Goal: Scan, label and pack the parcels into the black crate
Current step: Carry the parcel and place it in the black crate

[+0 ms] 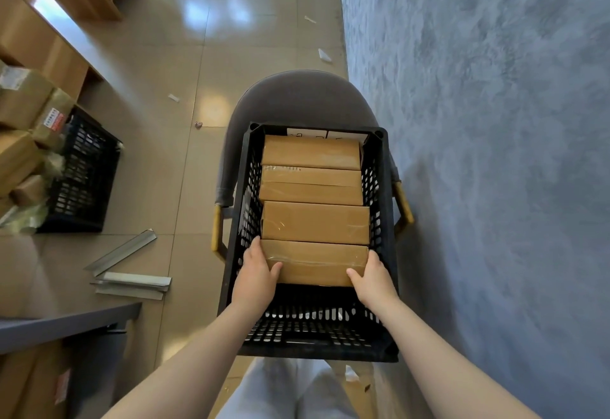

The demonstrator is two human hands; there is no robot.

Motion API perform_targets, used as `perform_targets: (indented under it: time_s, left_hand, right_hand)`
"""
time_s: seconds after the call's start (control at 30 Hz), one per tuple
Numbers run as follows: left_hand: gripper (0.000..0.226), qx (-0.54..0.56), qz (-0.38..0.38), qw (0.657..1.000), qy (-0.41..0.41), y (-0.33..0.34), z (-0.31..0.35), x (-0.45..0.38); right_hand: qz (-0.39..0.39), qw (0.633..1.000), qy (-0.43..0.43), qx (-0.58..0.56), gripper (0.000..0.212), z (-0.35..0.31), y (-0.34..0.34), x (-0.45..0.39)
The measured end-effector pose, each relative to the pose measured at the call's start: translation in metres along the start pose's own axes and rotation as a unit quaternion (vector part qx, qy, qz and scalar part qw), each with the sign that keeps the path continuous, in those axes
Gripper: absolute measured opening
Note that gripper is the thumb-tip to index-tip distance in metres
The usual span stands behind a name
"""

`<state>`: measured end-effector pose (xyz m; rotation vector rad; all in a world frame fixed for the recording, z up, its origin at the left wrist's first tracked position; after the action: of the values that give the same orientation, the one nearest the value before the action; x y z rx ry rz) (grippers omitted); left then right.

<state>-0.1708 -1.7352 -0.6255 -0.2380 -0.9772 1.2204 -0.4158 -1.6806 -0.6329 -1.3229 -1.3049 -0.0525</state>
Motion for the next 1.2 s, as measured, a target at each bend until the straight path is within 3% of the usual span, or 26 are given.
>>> perform_targets:
  time_s: [0.1,0.2,0.27,0.4,0.53,0.9,1.07,1.2]
  left_hand:
    - [0.062,-0.124,0.033,0.985,0.113,-0.001,0.006,0.002]
    - [0.05,-0.25,0.032,0.94,0.23,0.001,0.014,0.002]
    - [0.045,-0.273,0.011,0.928,0.254,0.005,0.017,0.003]
    - [0.052,-0.285,-0.012,0.926,0.248,0.006,0.018,0.009]
    - [0.063,-0.315,-0.034,0.919,0.234,0.007,0.019,0.015]
    - [0.063,-0.347,-0.064,0.895,0.273,-0.005,0.033,0.028]
    - [0.058,-0.342,-0.114,0.862,0.357,-0.014,0.054,0.046]
    - [0.058,-0.358,-0.151,0.814,0.431,-0.02,0.069,0.069]
  right_hand:
    - [0.065,0.99,-0.077,0.093,0.072,-0.013,-0.004,0.009]
    - [0.157,0.941,-0.185,0.237,0.053,-0.024,-0.003,0.02]
    - [0.152,0.919,-0.224,0.286,0.044,-0.026,0.003,0.024]
    - [0.118,0.911,-0.24,0.314,0.065,-0.023,0.009,0.028]
    - [0.103,0.908,-0.239,0.328,0.074,-0.017,0.007,0.033]
    - [0.117,0.937,-0.176,0.277,0.07,-0.006,-0.013,0.078]
    - [0.167,0.962,-0.092,0.194,0.063,0.014,-0.019,0.127]
    - [0.21,0.969,-0.012,0.13,0.063,0.028,-0.002,0.182]
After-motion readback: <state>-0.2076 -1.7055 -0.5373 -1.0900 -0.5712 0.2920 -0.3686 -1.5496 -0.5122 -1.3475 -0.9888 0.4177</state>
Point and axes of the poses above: each hand's wrist, its own x-axis away from the middle knuckle, its own y-axis out of the palm, z = x × y, the point moved 4 cm from there along -x, towards the middle knuckle, and after that the axes turned 8 degrees about x, right-handed, at the moved point
